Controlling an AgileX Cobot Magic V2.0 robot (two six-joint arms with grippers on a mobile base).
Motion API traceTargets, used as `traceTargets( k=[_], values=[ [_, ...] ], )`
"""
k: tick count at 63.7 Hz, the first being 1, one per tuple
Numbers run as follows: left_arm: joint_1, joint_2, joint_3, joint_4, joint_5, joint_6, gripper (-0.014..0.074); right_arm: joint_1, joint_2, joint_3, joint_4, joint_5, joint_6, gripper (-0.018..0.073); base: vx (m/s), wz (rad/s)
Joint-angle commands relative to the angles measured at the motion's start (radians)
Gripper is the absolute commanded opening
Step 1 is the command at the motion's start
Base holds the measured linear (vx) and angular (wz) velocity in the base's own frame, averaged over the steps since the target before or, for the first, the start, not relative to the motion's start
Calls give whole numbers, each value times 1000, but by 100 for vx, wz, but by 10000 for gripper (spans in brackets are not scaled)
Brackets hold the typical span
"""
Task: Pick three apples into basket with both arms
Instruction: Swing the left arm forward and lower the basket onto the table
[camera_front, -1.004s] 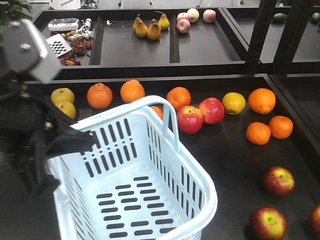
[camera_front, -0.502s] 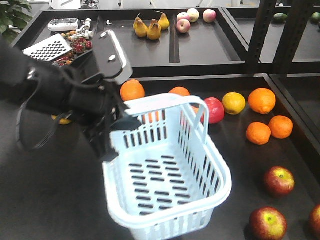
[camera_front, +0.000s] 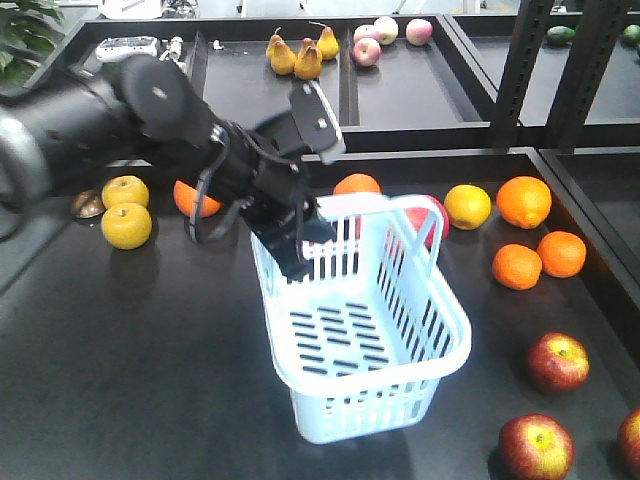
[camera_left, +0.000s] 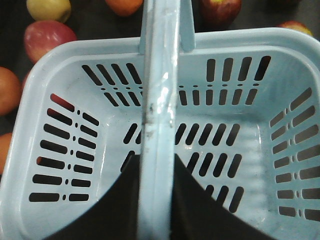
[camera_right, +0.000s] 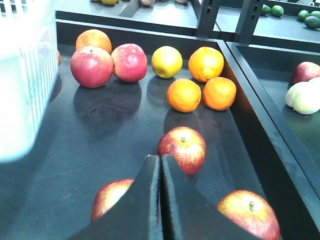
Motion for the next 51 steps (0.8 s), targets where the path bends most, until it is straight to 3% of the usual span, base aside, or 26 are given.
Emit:
traceTargets(
  k=[1,35,51],
  values=[
    [-1,-22,-47,-50,-41,14,-7,-1,-6,-32,-7,-72,-10,-8,0,0],
    [-1,20,-46,-23,-86,22,17,-1,-6,-32,-7,-72,-10,-8,0,0],
    [-1,30,-46,-23,-85,19,148,-1,-6,-32,-7,-72,-10,-8,0,0]
  ],
)
